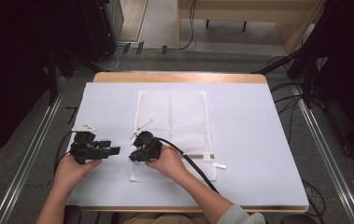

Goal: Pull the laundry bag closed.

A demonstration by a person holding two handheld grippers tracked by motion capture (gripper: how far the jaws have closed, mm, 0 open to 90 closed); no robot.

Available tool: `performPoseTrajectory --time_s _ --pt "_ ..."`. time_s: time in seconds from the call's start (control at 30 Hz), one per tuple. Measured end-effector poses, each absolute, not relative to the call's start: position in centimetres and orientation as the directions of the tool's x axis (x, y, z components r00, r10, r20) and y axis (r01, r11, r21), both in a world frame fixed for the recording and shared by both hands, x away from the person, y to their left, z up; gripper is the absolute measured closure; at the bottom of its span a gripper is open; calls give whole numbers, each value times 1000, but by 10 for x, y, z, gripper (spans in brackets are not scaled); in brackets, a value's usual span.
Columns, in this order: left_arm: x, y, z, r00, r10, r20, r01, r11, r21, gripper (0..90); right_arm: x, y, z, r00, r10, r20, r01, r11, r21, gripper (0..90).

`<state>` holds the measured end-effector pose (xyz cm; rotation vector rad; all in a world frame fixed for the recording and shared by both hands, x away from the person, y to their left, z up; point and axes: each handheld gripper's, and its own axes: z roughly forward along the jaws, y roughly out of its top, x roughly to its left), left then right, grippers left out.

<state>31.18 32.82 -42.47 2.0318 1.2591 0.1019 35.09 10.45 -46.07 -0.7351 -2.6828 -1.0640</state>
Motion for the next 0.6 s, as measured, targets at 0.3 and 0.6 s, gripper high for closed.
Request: performPoseTrajectory --time_s 0.3,0.6 --pt "312 326 -426 532 789 -308 741 -258 619 407 354 100 -451 -872 386 302 487 627 608 874" --pt "310 318 -425 571 760 -311 727 -293 621 413 355 95 -436 -891 375 257 446 615 651 874"
